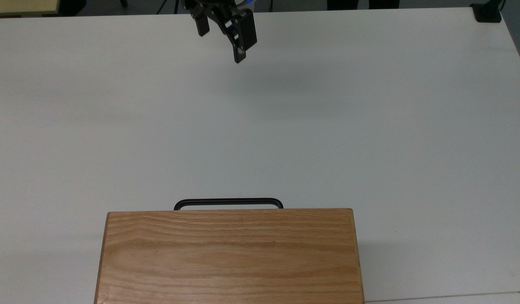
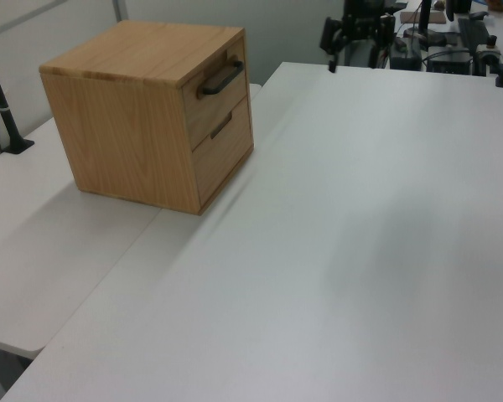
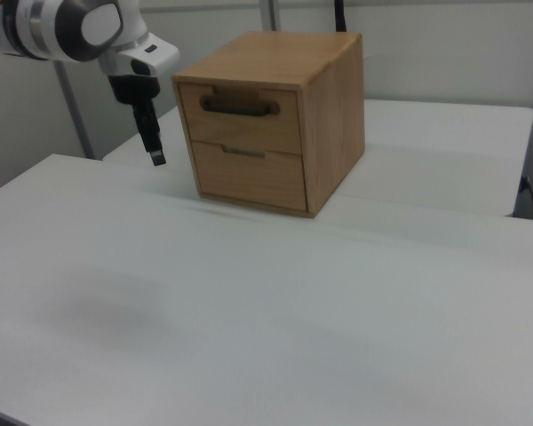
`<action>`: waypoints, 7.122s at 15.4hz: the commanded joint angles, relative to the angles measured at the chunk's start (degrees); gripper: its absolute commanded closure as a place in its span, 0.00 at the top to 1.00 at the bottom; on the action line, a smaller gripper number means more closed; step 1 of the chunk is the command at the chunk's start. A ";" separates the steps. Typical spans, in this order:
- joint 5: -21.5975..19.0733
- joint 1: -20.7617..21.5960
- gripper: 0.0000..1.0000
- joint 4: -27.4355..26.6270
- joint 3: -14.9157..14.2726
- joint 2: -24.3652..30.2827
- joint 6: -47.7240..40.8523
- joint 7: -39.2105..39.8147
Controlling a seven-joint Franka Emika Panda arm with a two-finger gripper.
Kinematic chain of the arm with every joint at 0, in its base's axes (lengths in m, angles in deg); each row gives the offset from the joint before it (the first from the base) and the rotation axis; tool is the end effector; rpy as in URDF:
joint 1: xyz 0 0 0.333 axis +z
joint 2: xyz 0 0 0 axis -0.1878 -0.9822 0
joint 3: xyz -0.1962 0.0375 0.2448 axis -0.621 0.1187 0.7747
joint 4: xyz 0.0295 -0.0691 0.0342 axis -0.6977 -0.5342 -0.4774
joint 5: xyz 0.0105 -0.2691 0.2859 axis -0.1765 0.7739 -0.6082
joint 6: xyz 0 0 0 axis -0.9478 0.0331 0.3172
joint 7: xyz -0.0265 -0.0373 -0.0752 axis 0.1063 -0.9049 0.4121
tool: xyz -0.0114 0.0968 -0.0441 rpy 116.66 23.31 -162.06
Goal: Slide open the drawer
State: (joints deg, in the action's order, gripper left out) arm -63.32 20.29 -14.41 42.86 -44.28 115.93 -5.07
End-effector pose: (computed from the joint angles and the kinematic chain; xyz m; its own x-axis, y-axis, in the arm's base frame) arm 0.5993 0.0416 0.6037 0.6908 -0.7204 0.0617 -0.7100 -0.6920 -0.1306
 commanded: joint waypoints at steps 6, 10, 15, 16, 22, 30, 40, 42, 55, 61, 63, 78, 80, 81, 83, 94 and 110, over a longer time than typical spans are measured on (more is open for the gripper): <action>-0.98 1.00 1.00 0.35 -0.16 -5.04 23.16 -28.54; -0.89 1.08 1.00 0.35 0.01 -8.37 33.61 -34.79; -0.28 1.96 1.00 0.35 0.01 -13.64 47.15 -41.39; -0.36 1.96 1.00 0.26 0.01 -14.44 50.22 -41.74; -0.27 2.14 0.90 0.70 0.01 -19.36 60.52 -41.83; -0.54 1.52 0.73 5.00 -0.07 -23.76 66.16 -42.88; 2.97 1.17 0.05 4.92 -0.25 -24.90 70.73 -43.24; 3.59 1.17 0.05 4.92 -0.25 -25.08 70.73 -43.24; 3.07 2.05 0.00 -12.64 -0.16 -11.39 70.73 -43.59; 2.98 2.23 0.00 -25.30 -0.16 -0.49 70.55 -43.59; 2.98 2.75 0.00 -28.20 -0.16 2.15 70.38 -43.50; 3.06 2.84 0.49 -32.35 -0.16 7.52 66.19 -43.15; 3.07 2.75 0.65 -30.60 -0.16 8.67 60.74 -43.07; 3.07 2.75 0.75 -29.46 -0.16 8.84 57.93 -43.15; 3.15 2.40 0.81 -27.70 -0.16 9.46 54.31 -42.80; 3.76 3.37 1.00 -14.51 0.36 10.34 17.84 -16.19; 12.03 4.42 1.00 -7.12 0.98 8.85 -16.64 56.22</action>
State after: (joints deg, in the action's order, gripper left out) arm -51.87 23.94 -23.00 44.02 -34.02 100.27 42.80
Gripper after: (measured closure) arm 0.000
